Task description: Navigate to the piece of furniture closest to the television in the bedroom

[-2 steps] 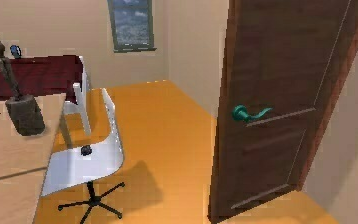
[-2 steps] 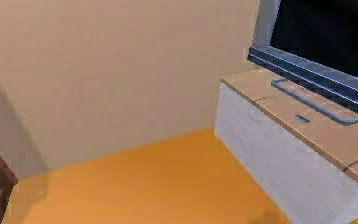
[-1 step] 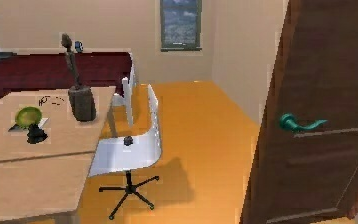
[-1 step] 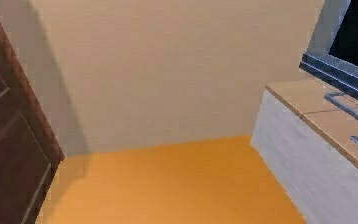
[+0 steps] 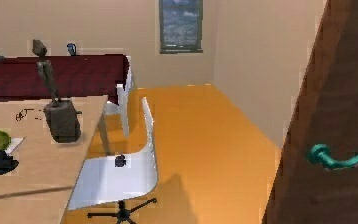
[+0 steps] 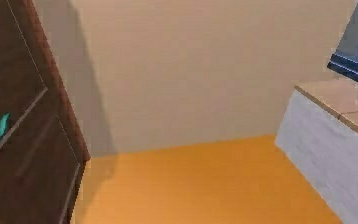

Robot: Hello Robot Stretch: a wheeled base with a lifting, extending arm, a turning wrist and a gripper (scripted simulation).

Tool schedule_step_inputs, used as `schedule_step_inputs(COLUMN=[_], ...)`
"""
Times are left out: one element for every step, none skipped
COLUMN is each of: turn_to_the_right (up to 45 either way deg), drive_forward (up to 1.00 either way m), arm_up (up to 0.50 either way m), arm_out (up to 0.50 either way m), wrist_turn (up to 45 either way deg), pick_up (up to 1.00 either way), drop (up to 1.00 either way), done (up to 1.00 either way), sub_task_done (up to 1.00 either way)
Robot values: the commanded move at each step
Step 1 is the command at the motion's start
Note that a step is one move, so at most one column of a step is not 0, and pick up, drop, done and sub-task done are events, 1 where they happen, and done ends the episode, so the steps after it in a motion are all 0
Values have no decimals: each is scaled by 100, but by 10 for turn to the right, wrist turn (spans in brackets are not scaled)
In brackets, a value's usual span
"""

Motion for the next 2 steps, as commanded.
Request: schedule_step_inputs(turn_to_the_right=[150,0], drive_forward=[0,100], arm_up=[0,0], arm_out=[0,0], wrist_turn=[0,0], pick_up=[0,0], drop=[0,0], done=[0,0], sub_task_done=[0,0])
